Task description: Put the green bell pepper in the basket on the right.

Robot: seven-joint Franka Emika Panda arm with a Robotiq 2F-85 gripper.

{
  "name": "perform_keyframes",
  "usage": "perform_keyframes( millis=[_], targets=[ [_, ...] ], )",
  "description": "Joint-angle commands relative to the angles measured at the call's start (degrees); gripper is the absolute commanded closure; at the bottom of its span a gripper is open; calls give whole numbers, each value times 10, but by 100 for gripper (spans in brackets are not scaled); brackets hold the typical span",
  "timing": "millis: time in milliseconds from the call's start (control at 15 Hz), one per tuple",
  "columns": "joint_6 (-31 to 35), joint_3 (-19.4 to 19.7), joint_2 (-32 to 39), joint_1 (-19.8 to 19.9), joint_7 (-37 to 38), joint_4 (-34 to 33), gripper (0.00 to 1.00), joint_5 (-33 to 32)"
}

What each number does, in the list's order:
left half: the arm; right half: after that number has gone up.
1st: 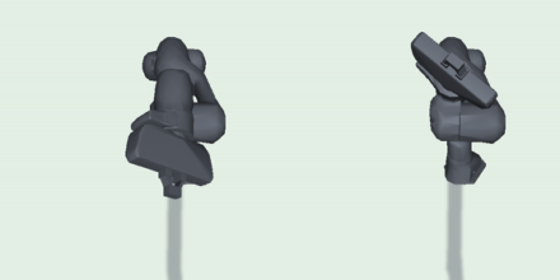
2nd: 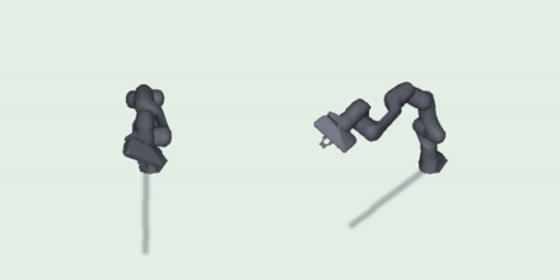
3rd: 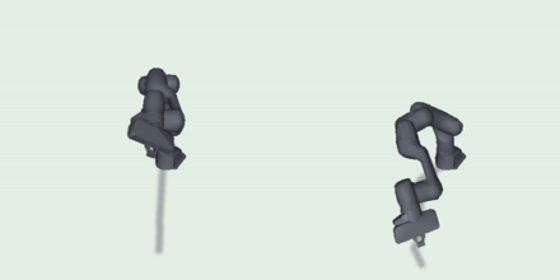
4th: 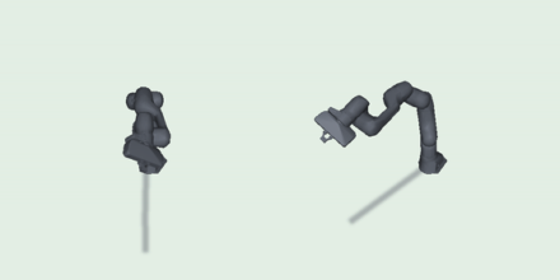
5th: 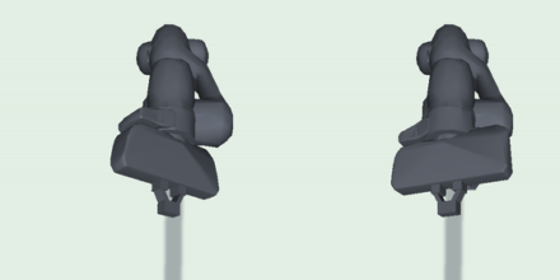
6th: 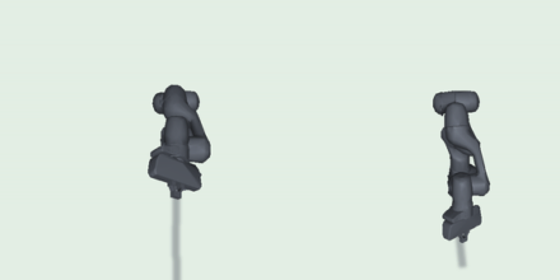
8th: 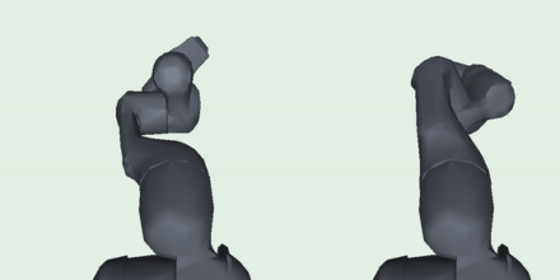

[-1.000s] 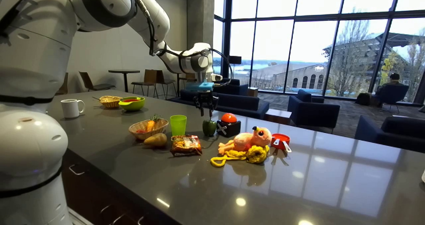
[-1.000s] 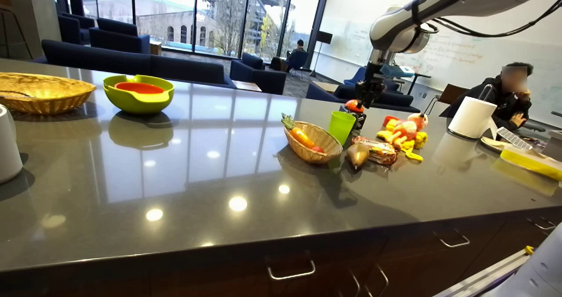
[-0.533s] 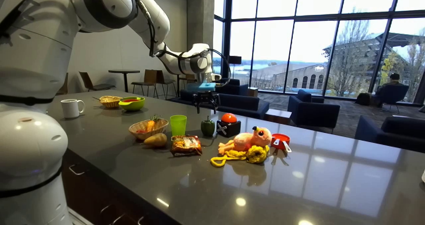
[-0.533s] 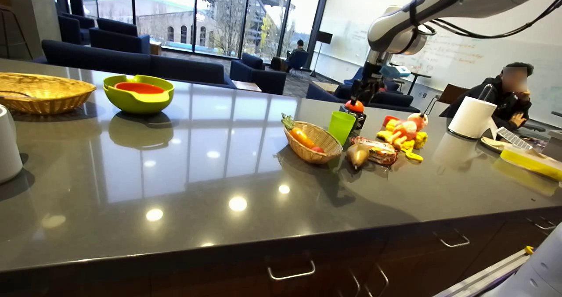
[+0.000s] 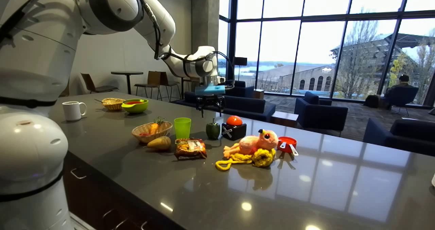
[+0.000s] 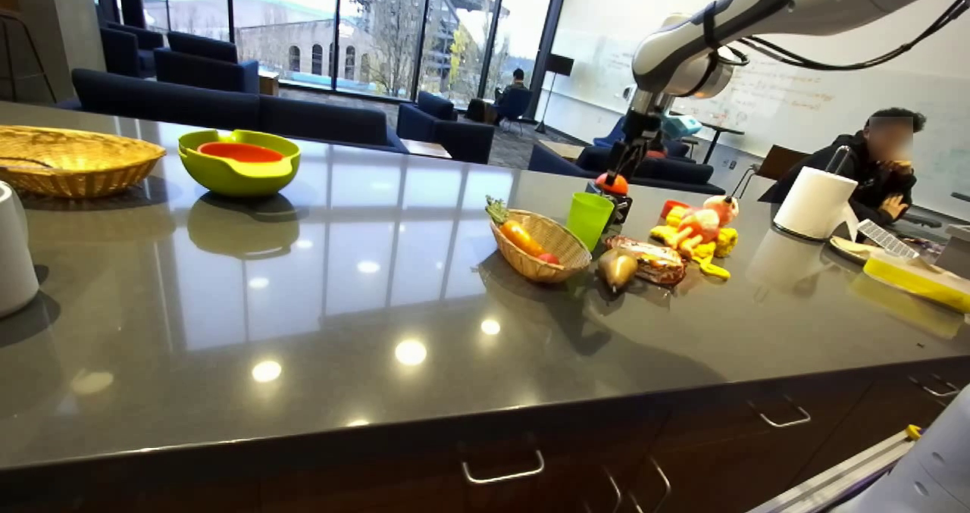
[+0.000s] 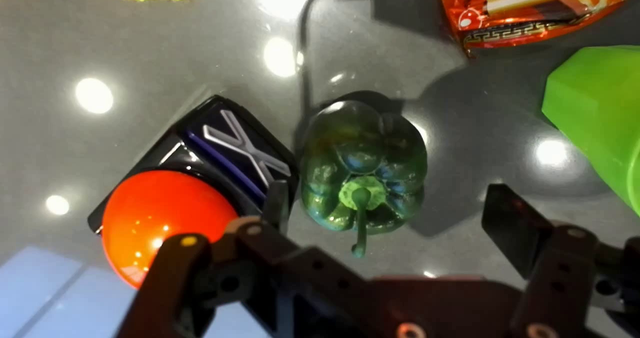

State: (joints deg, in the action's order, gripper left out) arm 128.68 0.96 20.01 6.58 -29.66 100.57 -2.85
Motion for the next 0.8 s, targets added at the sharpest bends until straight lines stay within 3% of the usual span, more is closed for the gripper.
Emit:
perform_keyframes(
  millis=[0,600,733],
  targets=[
    [-6,-15,16,14,-52,-26,0,9],
    [-19,-25,63,14,-94,-84,0,7],
    [-23,-26,72,14,-99,-95,17,7]
  ],
)
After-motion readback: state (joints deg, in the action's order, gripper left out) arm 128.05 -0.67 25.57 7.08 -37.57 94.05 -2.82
